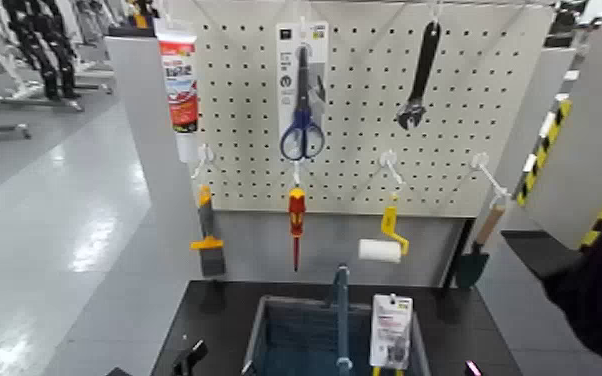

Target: Put the black wrench into the crate.

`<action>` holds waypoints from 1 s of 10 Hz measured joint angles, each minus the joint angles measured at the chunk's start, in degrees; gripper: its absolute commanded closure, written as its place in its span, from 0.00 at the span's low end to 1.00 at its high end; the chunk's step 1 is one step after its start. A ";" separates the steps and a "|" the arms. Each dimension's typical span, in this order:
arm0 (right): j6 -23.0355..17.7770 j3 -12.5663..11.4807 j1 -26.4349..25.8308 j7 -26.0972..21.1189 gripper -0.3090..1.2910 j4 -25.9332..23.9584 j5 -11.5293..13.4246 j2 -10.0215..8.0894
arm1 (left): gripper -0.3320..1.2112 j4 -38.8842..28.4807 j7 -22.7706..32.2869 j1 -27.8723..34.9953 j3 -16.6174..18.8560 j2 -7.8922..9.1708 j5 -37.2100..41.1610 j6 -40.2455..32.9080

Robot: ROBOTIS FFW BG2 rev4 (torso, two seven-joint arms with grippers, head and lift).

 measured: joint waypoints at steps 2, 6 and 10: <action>0.77 -0.22 -0.06 0.67 0.27 -0.48 0.00 -0.05 | 0.28 -0.01 0.06 -0.01 0.07 -0.03 -0.17 -0.09; 3.85 -1.78 -0.66 4.94 0.27 -2.44 0.24 -0.41 | 0.28 -0.05 0.06 -0.03 0.05 0.00 -0.23 -0.04; 7.89 -4.55 -2.23 11.04 0.27 -6.41 2.08 -2.24 | 0.28 -0.05 0.07 -0.03 0.04 -0.01 -0.08 0.14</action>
